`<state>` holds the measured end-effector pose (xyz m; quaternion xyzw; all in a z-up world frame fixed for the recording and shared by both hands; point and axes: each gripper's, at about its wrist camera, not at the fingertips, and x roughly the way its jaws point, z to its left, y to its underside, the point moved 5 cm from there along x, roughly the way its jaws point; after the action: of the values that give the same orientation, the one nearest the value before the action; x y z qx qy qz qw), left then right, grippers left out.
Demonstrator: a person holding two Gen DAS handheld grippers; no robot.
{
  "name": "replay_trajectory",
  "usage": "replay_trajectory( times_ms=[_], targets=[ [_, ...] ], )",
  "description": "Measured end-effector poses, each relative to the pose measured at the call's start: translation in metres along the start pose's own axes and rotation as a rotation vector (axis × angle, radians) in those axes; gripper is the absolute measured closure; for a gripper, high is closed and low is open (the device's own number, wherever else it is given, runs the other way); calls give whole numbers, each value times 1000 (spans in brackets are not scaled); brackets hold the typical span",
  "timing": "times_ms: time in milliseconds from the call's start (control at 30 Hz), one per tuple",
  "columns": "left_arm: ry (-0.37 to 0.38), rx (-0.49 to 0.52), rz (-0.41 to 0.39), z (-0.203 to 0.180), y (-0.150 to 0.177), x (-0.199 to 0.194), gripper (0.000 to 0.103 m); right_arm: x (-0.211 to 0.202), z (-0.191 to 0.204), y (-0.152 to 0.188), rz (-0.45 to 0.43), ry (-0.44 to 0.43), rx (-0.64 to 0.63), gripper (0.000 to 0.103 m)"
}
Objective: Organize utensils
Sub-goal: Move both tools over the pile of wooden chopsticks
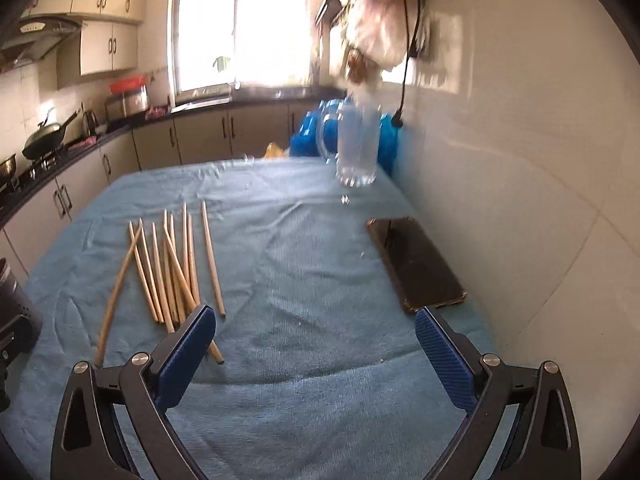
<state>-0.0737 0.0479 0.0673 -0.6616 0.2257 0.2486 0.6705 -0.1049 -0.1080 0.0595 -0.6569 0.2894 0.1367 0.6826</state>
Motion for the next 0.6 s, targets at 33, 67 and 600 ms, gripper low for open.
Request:
replay_trajectory(
  times_ms=[33, 67, 600],
  targets=[
    [2, -2, -2, 1, 1, -2, 0, -2, 2, -1, -4, 1, -6, 1],
    [2, -5, -4, 2, 1, -4, 0, -5, 4, 0, -5, -1, -11, 1],
    [8, -33, -53, 17, 5, -33, 0, -36, 11, -6, -87, -25, 18, 1]
  ],
)
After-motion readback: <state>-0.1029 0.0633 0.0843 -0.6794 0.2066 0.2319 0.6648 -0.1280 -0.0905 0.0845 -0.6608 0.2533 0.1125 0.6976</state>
